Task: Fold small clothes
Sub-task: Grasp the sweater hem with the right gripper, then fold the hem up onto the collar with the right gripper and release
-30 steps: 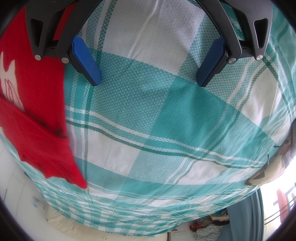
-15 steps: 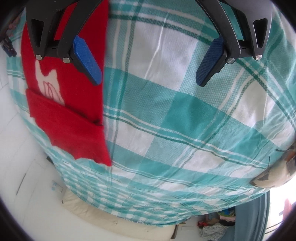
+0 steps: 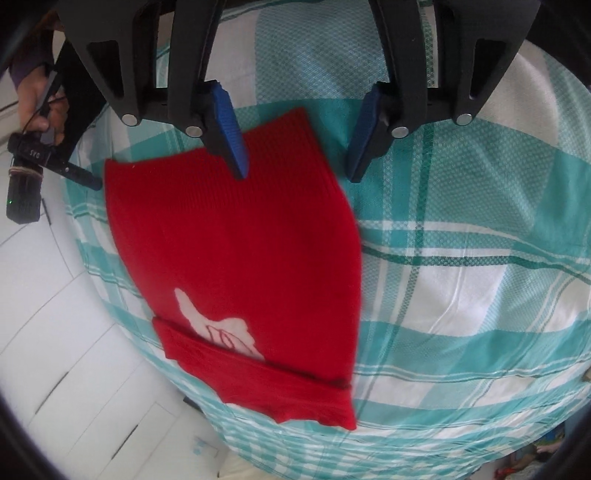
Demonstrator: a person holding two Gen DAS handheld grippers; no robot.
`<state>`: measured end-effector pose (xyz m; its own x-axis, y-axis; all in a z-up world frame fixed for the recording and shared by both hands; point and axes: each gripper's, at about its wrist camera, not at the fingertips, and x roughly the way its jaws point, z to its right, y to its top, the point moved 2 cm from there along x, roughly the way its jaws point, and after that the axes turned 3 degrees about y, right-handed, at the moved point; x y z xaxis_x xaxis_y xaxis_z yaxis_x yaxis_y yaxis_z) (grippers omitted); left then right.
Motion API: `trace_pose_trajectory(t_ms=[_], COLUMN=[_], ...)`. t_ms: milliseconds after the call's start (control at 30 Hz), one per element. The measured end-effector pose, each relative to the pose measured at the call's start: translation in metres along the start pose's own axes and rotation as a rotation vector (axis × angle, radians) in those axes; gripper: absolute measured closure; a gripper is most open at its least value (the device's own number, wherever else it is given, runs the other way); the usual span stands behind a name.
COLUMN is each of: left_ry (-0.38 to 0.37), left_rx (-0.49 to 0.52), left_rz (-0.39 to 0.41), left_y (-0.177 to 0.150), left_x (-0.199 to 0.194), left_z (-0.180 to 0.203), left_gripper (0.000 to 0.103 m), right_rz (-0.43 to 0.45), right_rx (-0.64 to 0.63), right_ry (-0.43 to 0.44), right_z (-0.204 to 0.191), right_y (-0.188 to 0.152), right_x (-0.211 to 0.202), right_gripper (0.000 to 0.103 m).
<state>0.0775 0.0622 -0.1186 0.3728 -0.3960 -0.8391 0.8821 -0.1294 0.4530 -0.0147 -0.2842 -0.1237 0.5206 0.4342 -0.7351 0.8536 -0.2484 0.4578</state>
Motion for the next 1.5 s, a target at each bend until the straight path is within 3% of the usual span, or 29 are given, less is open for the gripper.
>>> trace_pose_trajectory(t_ms=[67, 133, 167, 200, 233, 400, 467, 567, 700, 833, 1033, 1100, 1133, 1167, 1233, 1267, 1500], left_ry=[0.012, 0.000, -0.005, -0.013, -0.025, -0.181, -0.231, -0.245, -0.204, -0.114, -0.004, 0.038, 0.053, 0.084, 0.121, 0.131, 0.281], left_rx=[0.002, -0.014, -0.023, -0.033, -0.047, -0.182, -0.182, -0.150, -0.166, -0.197, -0.218, -0.229, -0.240, -0.252, -0.260, -0.254, -0.095], left_rz=[-0.022, -0.040, -0.041, -0.038, -0.037, 0.044, 0.101, 0.192, 0.221, 0.206, 0.177, 0.170, 0.165, 0.168, 0.219, 0.245, 0.344], left_y=[-0.005, -0.008, -0.009, -0.009, -0.009, 0.025, 0.058, 0.121, 0.210, 0.283, 0.338, 0.346, 0.349, 0.350, 0.348, 0.346, 0.309], left_x=[0.003, 0.006, 0.006, 0.005, 0.002, -0.027, -0.033, -0.029, 0.018, 0.075, 0.134, 0.144, 0.147, 0.147, 0.136, 0.129, 0.075], left_z=[0.002, 0.001, -0.001, -0.002, -0.005, -0.020, -0.016, -0.007, -0.006, -0.013, -0.018, -0.022, -0.025, -0.029, -0.034, -0.035, -0.013], left_gripper=[0.082, 0.097, 0.099, 0.099, 0.100, 0.100, 0.100, 0.100, 0.100, 0.100, 0.100, 0.091, 0.079, 0.054, 0.028, 0.022, 0.010], right_rz=[-0.033, -0.067, -0.091, -0.102, -0.101, 0.050, 0.134, 0.253, 0.360, 0.376, 0.332, 0.323, 0.316, 0.321, 0.354, 0.374, 0.388], right_rx=[0.024, 0.051, 0.050, 0.034, 0.030, 0.117, 0.100, 0.033, -0.016, -0.042, 0.011, 0.036, 0.051, 0.068, 0.101, 0.111, 0.007], right_ry=[0.020, 0.037, 0.045, 0.033, 0.027, 0.067, 0.071, 0.033, -0.049, -0.151, -0.199, -0.174, -0.155, -0.146, -0.152, -0.143, -0.183], right_z=[0.000, 0.000, -0.001, -0.003, -0.004, 0.008, 0.006, 0.001, 0.001, 0.011, 0.052, 0.063, 0.068, 0.072, 0.079, 0.079, 0.059], right_y=[-0.007, -0.013, -0.015, -0.016, -0.015, 0.014, 0.043, 0.103, 0.191, 0.264, 0.325, 0.332, 0.337, 0.340, 0.342, 0.341, 0.312], right_x=[0.010, 0.023, 0.030, 0.035, 0.037, -0.004, -0.019, -0.028, -0.004, 0.046, 0.108, 0.123, 0.129, 0.132, 0.128, 0.122, 0.083], right_gripper=[0.042, 0.055, 0.071, 0.096, 0.098, 0.099, 0.099, 0.099, 0.099, 0.099, 0.099, 0.098, 0.097, 0.093, 0.073, 0.065, 0.064])
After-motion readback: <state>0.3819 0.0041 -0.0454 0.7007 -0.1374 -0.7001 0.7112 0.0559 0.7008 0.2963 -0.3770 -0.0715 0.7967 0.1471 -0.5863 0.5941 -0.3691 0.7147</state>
